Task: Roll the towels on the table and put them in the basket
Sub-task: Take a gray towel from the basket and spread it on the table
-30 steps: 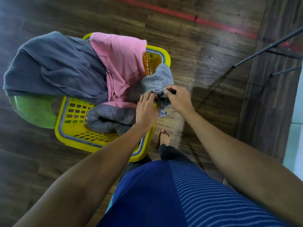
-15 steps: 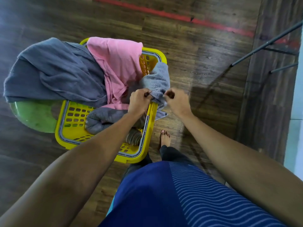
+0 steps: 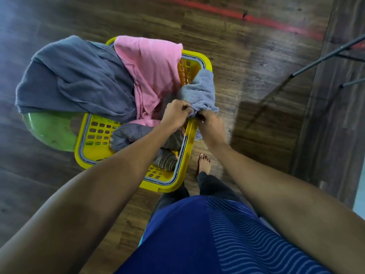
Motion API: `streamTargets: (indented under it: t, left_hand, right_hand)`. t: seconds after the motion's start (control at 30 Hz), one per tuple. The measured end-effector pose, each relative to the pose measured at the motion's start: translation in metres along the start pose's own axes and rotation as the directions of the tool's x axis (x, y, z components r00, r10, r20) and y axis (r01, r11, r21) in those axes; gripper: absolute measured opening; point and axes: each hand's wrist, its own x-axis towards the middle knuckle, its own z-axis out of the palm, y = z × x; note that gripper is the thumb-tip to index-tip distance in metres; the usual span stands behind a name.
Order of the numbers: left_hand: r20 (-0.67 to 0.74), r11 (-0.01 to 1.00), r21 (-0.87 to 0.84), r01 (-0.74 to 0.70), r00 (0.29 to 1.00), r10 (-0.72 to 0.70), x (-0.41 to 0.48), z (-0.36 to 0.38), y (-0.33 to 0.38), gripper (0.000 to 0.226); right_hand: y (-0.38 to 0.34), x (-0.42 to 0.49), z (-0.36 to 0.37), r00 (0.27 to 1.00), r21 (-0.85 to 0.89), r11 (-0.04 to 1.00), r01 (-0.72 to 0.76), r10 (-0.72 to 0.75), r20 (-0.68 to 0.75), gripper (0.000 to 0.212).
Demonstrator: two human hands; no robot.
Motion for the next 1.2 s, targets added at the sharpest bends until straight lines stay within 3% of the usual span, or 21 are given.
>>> streamTargets:
  t: [0.17,0.23,0.4,0.6,0.7,0.87,0.97,1.07,1.2]
  left_hand:
    - [-0.057,1.0,0.015,-0.008,0.998,0.009,0.007,-0.002,-0.001,0.01]
    - [-0.09,0.999,0.045,-0.019,0.996,0.023,0.01,-0.001,0.0,0.01]
    - [-0.28,0.99,0.017,-0.139,0.95,0.138,-0.023,0.013,0.007,0.013]
    - [-0.186,0.984,-0.005,-0.179,0.967,0.175,-0.058,0.035,0.002,0.04]
    - [-0.21,0.983,0.059,-0.177,0.96,0.185,-0.046,0.025,0.012,0.026]
    - [-0.224,0.978,0.091,-0.188,0.953,0.204,-0.028,0.004,0.038,0.01]
    - [-0.222,0.966,0.068,-0.248,0.941,0.257,-0.024,-0.009,0.054,0.01]
    - [-0.191,0.958,0.124,-0.258,0.941,0.278,-0.02,-0.016,0.064,0.014]
    - [-0.15,0.958,0.132,-0.254,0.95,0.272,-0.021,-0.025,0.07,0.017]
  right_hand:
    - [-0.002,0.002,-0.013,0.998,-0.065,0.996,0.056,-0.055,0.025,0.011]
    - [0.001,-0.002,-0.021,0.997,-0.008,0.999,0.05,-0.05,0.057,0.009]
    - [0.003,-0.004,-0.037,0.991,0.018,0.999,0.029,-0.031,0.129,0.007]
    - [-0.017,0.007,-0.06,0.987,0.063,0.998,0.004,-0.014,0.161,0.005]
    - [-0.018,0.013,-0.078,0.983,0.103,0.995,0.015,-0.033,0.18,0.009]
    - [-0.014,0.024,-0.101,0.999,0.07,0.997,0.022,-0.026,0.043,0.01]
    - [-0.005,0.028,-0.1,1.0,0.001,1.0,-0.028,0.028,0.012,0.012]
    - [-0.008,0.025,-0.092,1.0,-0.037,0.999,0.008,-0.008,-0.001,0.009]
    - [-0.022,0.022,-0.08,0.993,0.057,0.993,0.101,-0.104,0.054,0.021]
